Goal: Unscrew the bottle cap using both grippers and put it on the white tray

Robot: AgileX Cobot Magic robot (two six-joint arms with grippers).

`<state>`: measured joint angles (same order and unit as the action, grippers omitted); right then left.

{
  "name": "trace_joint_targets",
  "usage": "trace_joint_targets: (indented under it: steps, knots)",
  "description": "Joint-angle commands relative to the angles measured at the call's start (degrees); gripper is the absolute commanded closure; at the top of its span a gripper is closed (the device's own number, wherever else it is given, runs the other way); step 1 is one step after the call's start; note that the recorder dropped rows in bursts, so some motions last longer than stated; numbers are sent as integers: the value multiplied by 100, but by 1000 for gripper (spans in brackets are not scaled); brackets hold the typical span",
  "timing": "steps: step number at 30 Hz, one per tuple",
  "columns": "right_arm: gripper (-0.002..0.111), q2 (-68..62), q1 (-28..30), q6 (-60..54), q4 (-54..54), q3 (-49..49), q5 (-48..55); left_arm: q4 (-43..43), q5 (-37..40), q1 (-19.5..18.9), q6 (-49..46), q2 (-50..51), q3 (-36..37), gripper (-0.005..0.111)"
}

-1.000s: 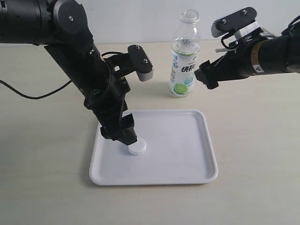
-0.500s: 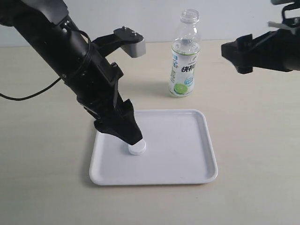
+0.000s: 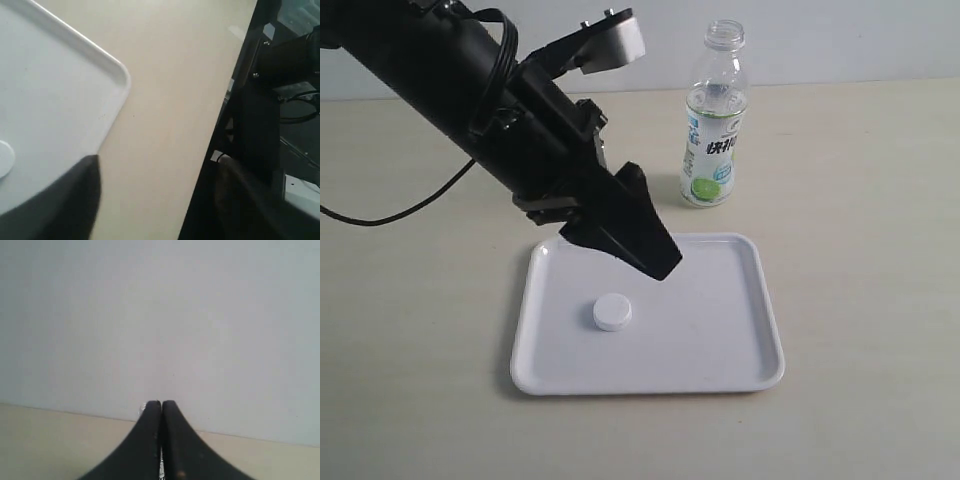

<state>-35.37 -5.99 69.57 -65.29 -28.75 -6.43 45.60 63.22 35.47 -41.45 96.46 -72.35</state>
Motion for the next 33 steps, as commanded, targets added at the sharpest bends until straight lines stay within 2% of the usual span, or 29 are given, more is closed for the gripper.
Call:
trace_joint_targets:
  steps: [1,8,16,18,21,26,29,33]
  knots:
    - [108,563,-5,15,19,413,52,143,207,-5,130,-52,21,106]
    - [108,1208,-5,485,19,996,-67,245,264,-5,117,-73,21,106]
    - [108,1456,-5,512,2,1012,58,574,306,-5,106,-164,157,107]
    - [108,1456,-5,512,2,1012,58,888,-194,-5,-157,-525,508,107]
    - [108,1456,-5,523,87,1012,58,961,-1513,-5,-209,-1334,1226,107]
    - [108,1456,-5,523,87,1012,47,966,-3666,-5,-161,-3410,2480,107]
    - [108,1456,-5,523,87,1012,47,955,-4152,-5,-159,-4583,3000,107]
    - [108,1456,-5,533,87,1012,47,794,-3936,-5,-191,-5905,3424,107]
